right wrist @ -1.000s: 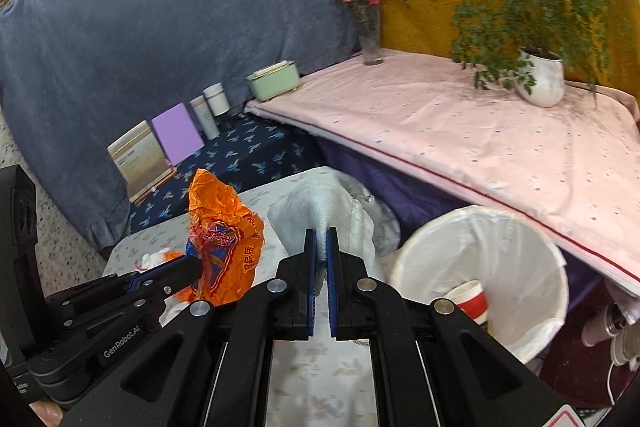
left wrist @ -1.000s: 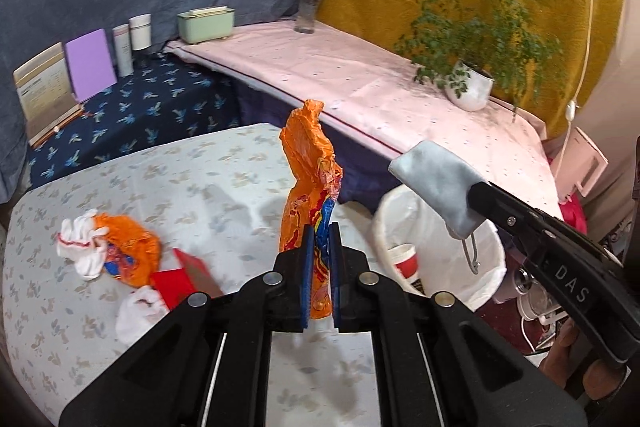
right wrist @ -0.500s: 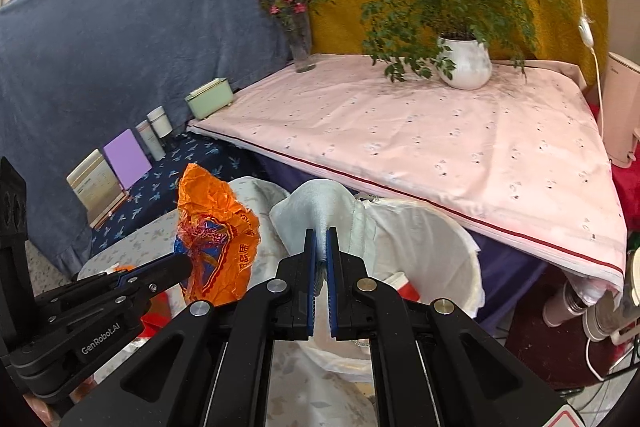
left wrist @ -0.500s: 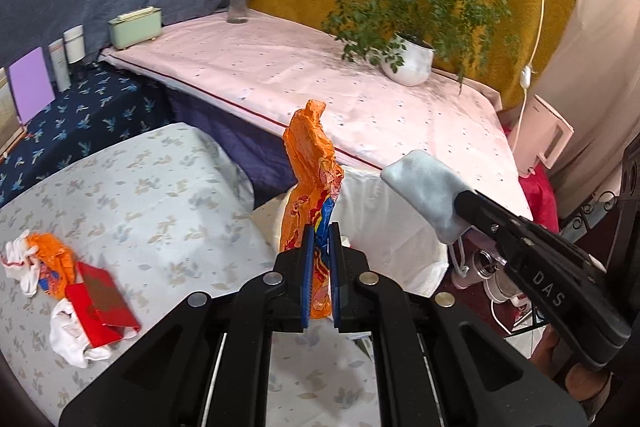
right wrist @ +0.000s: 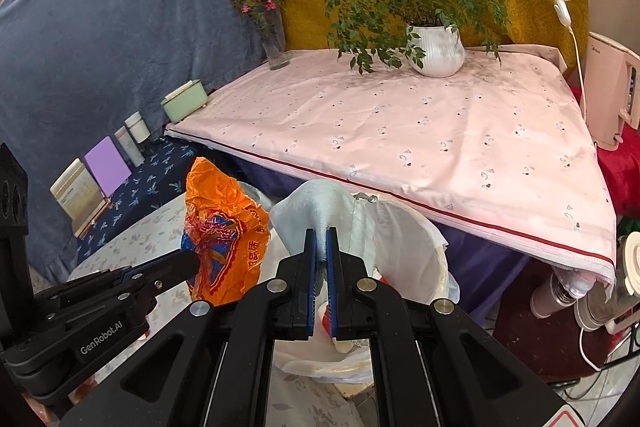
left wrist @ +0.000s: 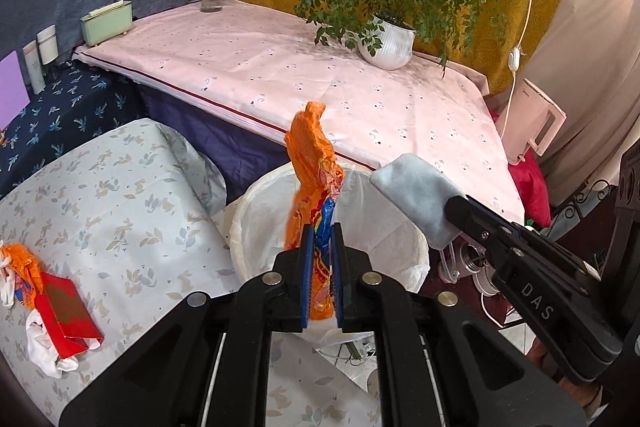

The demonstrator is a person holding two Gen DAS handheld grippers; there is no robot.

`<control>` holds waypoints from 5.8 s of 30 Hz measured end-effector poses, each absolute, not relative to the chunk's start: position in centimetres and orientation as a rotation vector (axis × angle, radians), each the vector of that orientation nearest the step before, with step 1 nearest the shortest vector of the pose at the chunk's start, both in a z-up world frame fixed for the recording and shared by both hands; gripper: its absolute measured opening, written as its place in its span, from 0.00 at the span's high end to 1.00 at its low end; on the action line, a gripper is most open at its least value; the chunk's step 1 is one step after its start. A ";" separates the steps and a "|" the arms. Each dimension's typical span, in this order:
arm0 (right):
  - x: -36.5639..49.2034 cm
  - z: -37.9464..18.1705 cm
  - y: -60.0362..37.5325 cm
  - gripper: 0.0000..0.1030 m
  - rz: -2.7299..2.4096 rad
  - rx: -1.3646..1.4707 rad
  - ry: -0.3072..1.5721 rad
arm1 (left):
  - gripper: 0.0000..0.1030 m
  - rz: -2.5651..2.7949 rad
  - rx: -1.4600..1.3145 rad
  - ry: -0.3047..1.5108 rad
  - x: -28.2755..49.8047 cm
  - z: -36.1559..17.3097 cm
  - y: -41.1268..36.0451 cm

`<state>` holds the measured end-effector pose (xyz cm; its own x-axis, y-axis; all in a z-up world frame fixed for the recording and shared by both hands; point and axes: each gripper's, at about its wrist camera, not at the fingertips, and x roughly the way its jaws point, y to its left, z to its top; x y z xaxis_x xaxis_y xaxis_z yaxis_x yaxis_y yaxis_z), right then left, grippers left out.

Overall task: Collect trash
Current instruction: 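Carry the orange bag and grey cloth over the bin and release both, then move both grippers back to the white tissue and red box, then grasp the white tissue with the left gripper while the right gripper grasps the red box, then carry the white tissue and red box over the bin and release both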

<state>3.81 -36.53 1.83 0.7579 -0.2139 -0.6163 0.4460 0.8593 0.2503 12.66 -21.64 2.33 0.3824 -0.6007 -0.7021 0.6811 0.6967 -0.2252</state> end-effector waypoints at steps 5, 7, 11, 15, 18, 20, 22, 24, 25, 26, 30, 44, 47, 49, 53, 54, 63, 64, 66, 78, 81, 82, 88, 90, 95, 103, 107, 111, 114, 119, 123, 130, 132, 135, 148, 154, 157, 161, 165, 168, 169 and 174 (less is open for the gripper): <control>3.8 1.6 -36.8 0.75 -0.396 0.391 0.608 | 0.65 -0.777 0.105 0.848 13.1 1.9 -21.9; 3.7 1.7 -36.9 0.69 -0.399 0.386 0.603 | 0.57 -0.763 0.100 0.839 13.3 2.0 -21.7; 3.7 2.0 -36.7 0.63 -0.402 0.379 0.592 | 0.54 -0.737 0.101 0.838 13.6 1.9 -21.1; 3.7 2.4 -36.4 0.58 -0.398 0.373 0.582 | 0.47 -0.715 0.083 0.835 13.8 2.0 -20.2; 3.8 2.5 -35.9 0.58 -0.388 0.366 0.583 | 0.47 -0.699 0.079 0.833 14.0 2.0 -19.5; 3.9 2.6 -35.4 0.58 -0.382 0.363 0.584 | 0.47 -0.686 0.075 0.829 14.1 2.0 -18.8; 4.0 2.8 -34.9 0.58 -0.374 0.357 0.585 | 0.46 -0.674 0.070 0.827 14.2 2.1 -18.1; 4.1 2.9 -34.3 0.57 -0.366 0.352 0.586 | 0.44 -0.658 0.063 0.822 14.3 2.0 -17.2; 4.2 3.0 -33.9 0.57 -0.361 0.347 0.586 | 0.43 -0.649 0.060 0.819 14.3 2.0 -16.7; 4.3 3.1 -33.5 0.57 -0.356 0.343 0.586 | 0.43 -0.638 0.058 0.817 14.4 2.0 -16.1; 4.7 3.5 -31.9 0.56 -0.332 0.328 0.586 | 0.41 -0.593 0.045 0.819 14.9 1.8 -13.9; 7.4 3.3 -24.3 0.56 -0.210 0.270 0.620 | 0.24 -0.399 -0.029 0.823 16.5 0.7 -3.8; 8.0 3.1 -22.7 0.52 -0.186 0.258 0.630 | 0.23 -0.358 -0.046 0.832 16.8 0.3 -1.5; 8.4 2.8 -21.3 0.51 -0.168 0.248 0.636 | 0.21 -0.331 -0.059 0.838 17.0 -0.1 0.0; 9.4 2.2 -19.2 0.51 -0.133 0.232 0.658 | 0.16 -0.272 -0.090 0.858 17.3 -1.0 3.0; 9.6 2.0 -18.6 0.51 -0.124 0.229 0.665 | 0.16 -0.262 -0.095 0.864 17.5 -1.3 3.5; 11.4 -0.8 -13.9 0.51 -0.053 0.206 0.737 | 0.12 -0.176 -0.155 0.959 18.1 -4.8 8.3; 11.6 -1.2 -13.4 0.51 -0.047 0.202 0.745 | 0.12 -0.168 -0.170 0.976 18.2 -5.4 8.8; 12.2 -2.0 -12.5 0.51 -0.032 0.193 0.765 | 0.12 -0.152 -0.208 1.011 18.5 -6.5 9.8; 15.3 -6.2 -8.8 0.51 0.026 0.167 0.856 | 0.12 -0.117 -0.369 1.133 20.7 -10.1 11.7; 16.2 -7.1 -8.5 0.51 0.031 0.165 0.873 | 0.12 -0.116 -0.397 1.141 21.3 -10.5 11.8; 16.5 -7.3 -8.4 0.51 0.032 0.164 0.879 | 0.12 -0.118 -0.404 1.147 21.5 -10.6 11.8; 17.9 -8.4 -7.9 0.53 0.041 0.162 0.905 | 0.17 -0.125 -0.415 1.161 22.5 -11.3 11.3; 18.3 -8.8 -7.8 0.57 0.045 0.163 0.913 | 0.25 -0.133 -0.406 1.154 22.7 -11.3 11.2; 18.6 -9.4 -7.7 0.74 0.048 0.162 0.931 | 0.50 -0.178 -0.388 1.154 22.9 -11.3 10.8; 17.9 -9.2 -8.7 0.96 0.045 0.199 0.928 | 0.79 -0.226 -0.349 1.135 22.0 -10.4 9.8; 16.9 -7.8 -9.8 0.97 0.034 0.225 0.893 | 0.80 -0.263 -0.320 1.100 21.2 -8.7 8.5; 15.8 -5.9 -11.2 0.97 0.017 0.243 0.846 | 0.80 -0.305 -0.285 1.058 20.2 -6.6 6.7; 14.7 -4.1 -12.6 0.97 0.000 0.252 0.805 | 0.80 -0.340 -0.254 1.029 19.5 -5.0 4.8; 12.9 -1.4 -15.1 0.97 -0.037 0.251 0.743 | 0.80 -0.403 -0.205 0.972 18.3 -1.9 1.2; 11.2 0.6 -17.9 0.97 -0.081 0.252 0.693 | 0.80 -0.448 -0.166 0.933 17.6 0.2 -1.8; 8.3 3.0 -22.8 0.97 -0.176 0.244 0.628 | 0.80 -0.544 -0.113 0.888 16.1 2.5 -7.2; 7.4 3.2 -24.3 0.97 -0.201 0.249 0.617 | 0.80 -0.572 -0.103 0.885 15.6 2.8 -8.7; 6.4 3.3 -26.3 0.97 -0.238 0.264 0.606 | 0.80 -0.604 -0.086 0.880 15.0 3.1 -10.7; 3.4 2.5 -32.7 0.97 -0.348 0.323 0.596 | 0.79 -0.708 -0.021 0.891 13.4 2.6 -17.8; 2.8 1.9 -34.1 0.97 -0.370 0.335 0.603 | 0.79 -0.734 0.003 0.899 13.1 2.1 -19.9; 2.8 1.6 -34.5 0.97 -0.377 0.340 0.605 | 0.79 -0.743 0.011 0.902 13.1 1.9 -20.6; 2.9 1.3 -35.0 0.97 -0.383 0.346 0.609 | 0.78 -0.745 0.022 0.903 13.2 1.7 -21.3; 3.2 1.0 -35.3 0.94 -0.387 0.344 0.614 | 0.71 -0.745 0.018 0.899 13.5 1.4 -21.6; 3.4 1.0 -35.3 0.82 -0.410 0.329 0.606 | 0.54 -0.728 0.026 0.879 13.5 1.2 -21.7; 3.4 1.0 -35.3 0.79 -0.411 0.330 0.603 | 0.48 -0.724 0.028 0.875 13.5 1.2 -21.7; 3.4 1.0 -35.2 0.72 -0.412 0.336 0.597 | 0.44 -0.704 0.026 0.876 13.8 1.0 -21.4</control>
<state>3.42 -35.25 1.02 0.7504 -0.2746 -0.6012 0.4649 0.8659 0.1848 13.85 -21.40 0.99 0.4329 -0.5542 -0.7110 0.5749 0.7772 -0.2558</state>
